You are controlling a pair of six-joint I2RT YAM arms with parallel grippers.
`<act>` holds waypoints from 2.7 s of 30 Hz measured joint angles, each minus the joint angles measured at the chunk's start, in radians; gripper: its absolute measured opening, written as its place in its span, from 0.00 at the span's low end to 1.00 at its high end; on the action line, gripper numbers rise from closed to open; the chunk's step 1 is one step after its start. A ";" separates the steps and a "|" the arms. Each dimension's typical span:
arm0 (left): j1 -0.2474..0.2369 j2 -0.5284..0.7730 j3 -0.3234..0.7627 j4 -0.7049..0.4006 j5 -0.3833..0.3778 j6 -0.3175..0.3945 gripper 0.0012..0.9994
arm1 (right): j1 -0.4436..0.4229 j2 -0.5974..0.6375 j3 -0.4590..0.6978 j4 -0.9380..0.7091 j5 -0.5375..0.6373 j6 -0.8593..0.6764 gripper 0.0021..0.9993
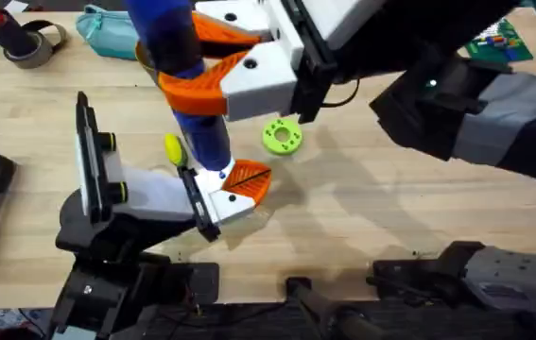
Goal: Pick up the gripper from the table and insert it into the empty holder that is missing its gripper. Then pick up a screw, insert it into the mounting hole, and use the screwdriver to tighten it. Finally, clean up the table by picking up the vegetable and placing it into the bucket.
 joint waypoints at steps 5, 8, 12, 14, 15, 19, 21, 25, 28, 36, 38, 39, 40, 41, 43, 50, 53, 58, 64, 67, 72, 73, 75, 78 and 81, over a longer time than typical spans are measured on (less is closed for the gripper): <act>0.000 0.000 0.000 0.000 0.000 0.000 0.02 | 0.000 0.000 0.000 0.000 0.003 0.000 0.16; 0.000 0.000 0.000 0.000 0.000 0.000 0.02 | 0.000 0.000 0.000 0.000 0.004 0.000 0.16; 0.000 0.000 0.000 0.000 0.000 0.000 0.02 | 0.000 0.000 -0.001 0.000 0.004 0.000 0.16; 0.000 0.000 0.000 0.000 0.000 0.000 0.02 | 0.000 0.000 -0.001 0.000 0.004 0.000 0.16; 0.000 0.000 0.000 0.000 0.000 0.000 0.02 | 0.000 0.000 -0.001 0.000 0.004 0.000 0.16; 0.000 0.000 0.000 0.000 0.000 0.000 0.02 | 0.000 0.000 -0.001 0.000 0.004 0.000 0.16; 0.000 0.000 0.000 0.000 0.000 0.000 0.02 | 0.000 0.000 -0.002 0.000 0.005 0.000 0.16; 0.000 0.000 0.000 0.000 0.000 0.000 0.02 | 0.000 0.000 -0.002 0.000 0.007 0.000 0.16; 0.000 0.000 0.000 0.000 0.000 0.000 0.02 | 0.000 0.000 -0.003 0.000 0.008 -0.001 0.16; 0.000 0.000 0.000 0.000 0.000 0.000 0.02 | 0.003 0.000 -0.007 -0.001 0.010 -0.005 0.16; 0.000 0.000 0.000 0.000 0.000 0.000 0.02 | 0.005 0.000 -0.008 -0.001 0.011 -0.006 0.16; 0.000 0.000 0.000 0.000 0.000 0.000 0.02 | 0.005 0.000 -0.008 -0.001 0.011 -0.008 0.16; 0.000 0.000 0.000 0.000 0.000 0.000 0.02 | 0.006 0.000 -0.009 -0.001 0.011 -0.008 0.16; 0.000 0.000 0.000 0.000 0.000 0.000 0.02 | 0.006 0.000 -0.009 -0.001 0.011 -0.008 0.16; 0.000 0.000 0.000 0.000 0.000 0.000 0.02 | 0.006 0.000 -0.009 -0.001 0.011 -0.008 0.16; 0.000 0.000 0.000 0.000 0.000 0.000 0.02 | 0.006 0.000 -0.010 -0.004 0.011 -0.015 0.16; 0.000 0.000 0.000 0.000 0.000 0.000 0.02 | 0.006 0.000 -0.014 -0.004 0.011 -0.017 0.16; 0.000 0.000 0.000 0.000 0.000 0.000 0.02 | 0.006 0.001 -0.016 -0.005 0.012 -0.024 0.16; 0.000 0.000 0.000 -0.001 0.000 0.000 0.02 | 0.006 0.027 -0.016 -0.007 0.017 -0.031 0.16; 0.000 0.000 0.000 -0.003 0.000 0.000 0.02 | 0.006 0.030 -0.016 -0.008 0.018 -0.031 0.16; 0.000 0.000 0.000 -0.003 0.000 0.000 0.02 | 0.006 0.030 -0.016 -0.008 0.018 -0.031 0.16; 0.000 0.000 0.000 -0.003 0.000 0.000 0.02 | 0.006 0.030 -0.016 -0.008 0.018 -0.031 0.16; 0.000 0.000 0.000 -0.003 0.000 0.000 0.02 | 0.006 0.030 -0.016 -0.008 0.018 -0.030 0.16; 0.000 0.000 0.000 -0.003 0.000 0.000 0.02 | 0.006 0.030 -0.016 -0.011 0.018 -0.026 0.16; 0.000 0.000 0.000 -0.005 0.000 0.000 0.02 | 0.006 0.030 -0.016 -0.016 0.018 -0.022 0.16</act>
